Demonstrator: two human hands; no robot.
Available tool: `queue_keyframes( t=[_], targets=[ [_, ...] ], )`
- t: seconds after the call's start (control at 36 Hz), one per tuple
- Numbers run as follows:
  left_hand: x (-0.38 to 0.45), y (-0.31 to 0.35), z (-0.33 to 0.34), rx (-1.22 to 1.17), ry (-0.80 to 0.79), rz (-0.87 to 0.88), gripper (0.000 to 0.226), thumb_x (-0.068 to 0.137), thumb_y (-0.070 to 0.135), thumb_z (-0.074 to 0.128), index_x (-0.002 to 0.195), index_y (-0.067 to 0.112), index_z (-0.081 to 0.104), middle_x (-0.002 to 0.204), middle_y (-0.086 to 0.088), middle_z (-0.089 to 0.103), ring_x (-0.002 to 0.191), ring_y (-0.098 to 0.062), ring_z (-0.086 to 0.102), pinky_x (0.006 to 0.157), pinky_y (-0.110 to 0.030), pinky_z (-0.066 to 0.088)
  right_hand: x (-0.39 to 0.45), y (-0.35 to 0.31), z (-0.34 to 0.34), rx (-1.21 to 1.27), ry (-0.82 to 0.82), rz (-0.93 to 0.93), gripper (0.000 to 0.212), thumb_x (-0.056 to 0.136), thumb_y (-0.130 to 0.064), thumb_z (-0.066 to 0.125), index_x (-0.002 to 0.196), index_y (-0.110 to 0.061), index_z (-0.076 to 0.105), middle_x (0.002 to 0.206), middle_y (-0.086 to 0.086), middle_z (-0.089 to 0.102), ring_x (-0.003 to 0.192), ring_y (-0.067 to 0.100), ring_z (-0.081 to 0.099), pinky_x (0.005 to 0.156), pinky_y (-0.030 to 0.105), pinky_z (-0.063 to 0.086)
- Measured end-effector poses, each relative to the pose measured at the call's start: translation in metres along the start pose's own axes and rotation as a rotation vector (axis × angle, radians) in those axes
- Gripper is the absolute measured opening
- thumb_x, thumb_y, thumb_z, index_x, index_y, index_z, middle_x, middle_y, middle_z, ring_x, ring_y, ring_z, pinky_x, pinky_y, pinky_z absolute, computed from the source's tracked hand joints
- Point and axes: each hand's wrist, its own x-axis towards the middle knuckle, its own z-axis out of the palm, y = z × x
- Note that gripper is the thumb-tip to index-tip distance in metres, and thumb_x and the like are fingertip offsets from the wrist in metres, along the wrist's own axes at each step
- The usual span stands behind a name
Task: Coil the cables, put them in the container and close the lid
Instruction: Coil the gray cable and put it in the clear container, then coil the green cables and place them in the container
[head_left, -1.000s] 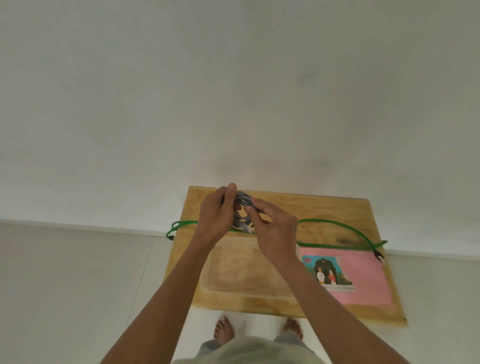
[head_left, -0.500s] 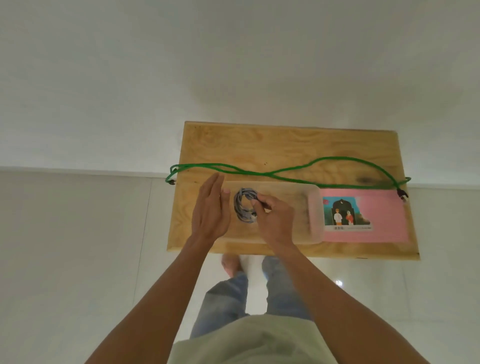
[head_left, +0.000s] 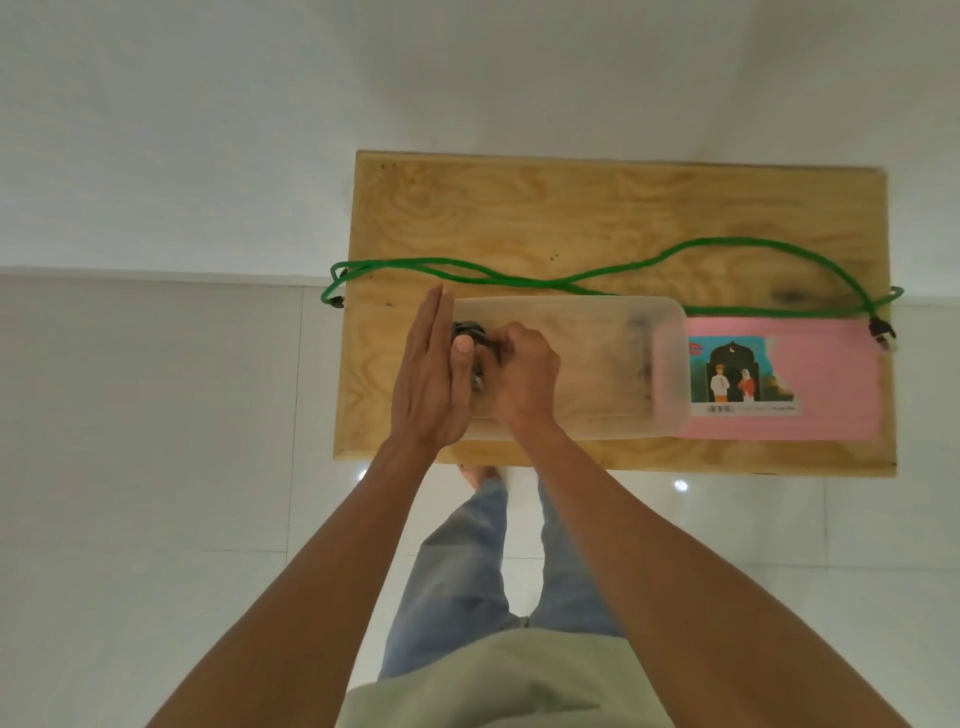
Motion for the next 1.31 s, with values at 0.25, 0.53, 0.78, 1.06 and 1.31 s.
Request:
queue_keyframes(
  t=[0.25, 0.53, 0.78, 1.06, 1.31],
  targets=[
    [0.001, -0.001, 0.000, -0.002, 0.023, -0.014, 0.066, 0.105, 0.047, 0.013, 0.156, 0.007, 0.024, 0.165, -0.008, 0.021, 0.153, -0.013, 0.015, 0.123, -0.031, 0.021, -0.003, -0.010, -0.001, 0.134, 0.030, 0.104, 0.008, 0.082, -0.016, 0.074, 0.087, -0.015, 0.068, 0.087, 0.003, 0.069, 0.078, 0.017, 0.062, 0.068, 0.021, 0.044],
    [0.001, -0.001, -0.002, -0.009, 0.014, -0.045, 0.060, 0.106, 0.042, 0.020, 0.156, 0.011, 0.026, 0.165, -0.004, 0.022, 0.152, -0.008, 0.016, 0.120, -0.023, 0.020, -0.009, -0.010, -0.023, 0.202, 0.026, 0.129, 0.013, 0.089, -0.027, 0.071, 0.094, -0.015, 0.068, 0.092, 0.000, 0.070, 0.086, 0.014, 0.063, 0.064, 0.003, 0.038],
    [0.009, 0.020, -0.034, 0.000, 0.024, -0.121, 0.059, 0.105, 0.045, 0.029, 0.154, 0.012, 0.034, 0.159, -0.008, 0.036, 0.149, -0.019, 0.027, 0.121, -0.042, 0.025, -0.012, -0.034, -0.070, 0.176, 0.059, 0.048, 0.007, 0.088, -0.018, 0.067, 0.092, -0.013, 0.069, 0.088, 0.001, 0.070, 0.081, 0.018, 0.064, 0.068, 0.011, 0.041],
    [0.056, 0.056, -0.059, 0.101, 0.054, -0.053, 0.033, 0.099, 0.021, 0.056, 0.129, 0.007, 0.061, 0.133, -0.014, 0.061, 0.126, -0.031, 0.053, 0.103, -0.046, 0.045, 0.016, -0.054, -0.135, 0.121, 0.075, -0.049, 0.006, 0.091, -0.010, 0.063, 0.091, -0.014, 0.068, 0.072, -0.017, 0.054, 0.066, -0.001, 0.052, 0.059, 0.006, 0.037],
    [0.106, 0.060, -0.040, 0.307, -0.148, -0.087, 0.030, 0.099, 0.019, 0.055, 0.127, 0.013, 0.064, 0.135, -0.010, 0.062, 0.129, -0.031, 0.051, 0.108, -0.045, 0.039, 0.081, -0.025, -0.158, -0.104, 0.000, -0.057, 0.010, 0.087, -0.006, 0.066, 0.094, -0.008, 0.073, 0.096, 0.003, 0.068, 0.086, 0.015, 0.062, 0.079, 0.013, 0.042]
  ],
)
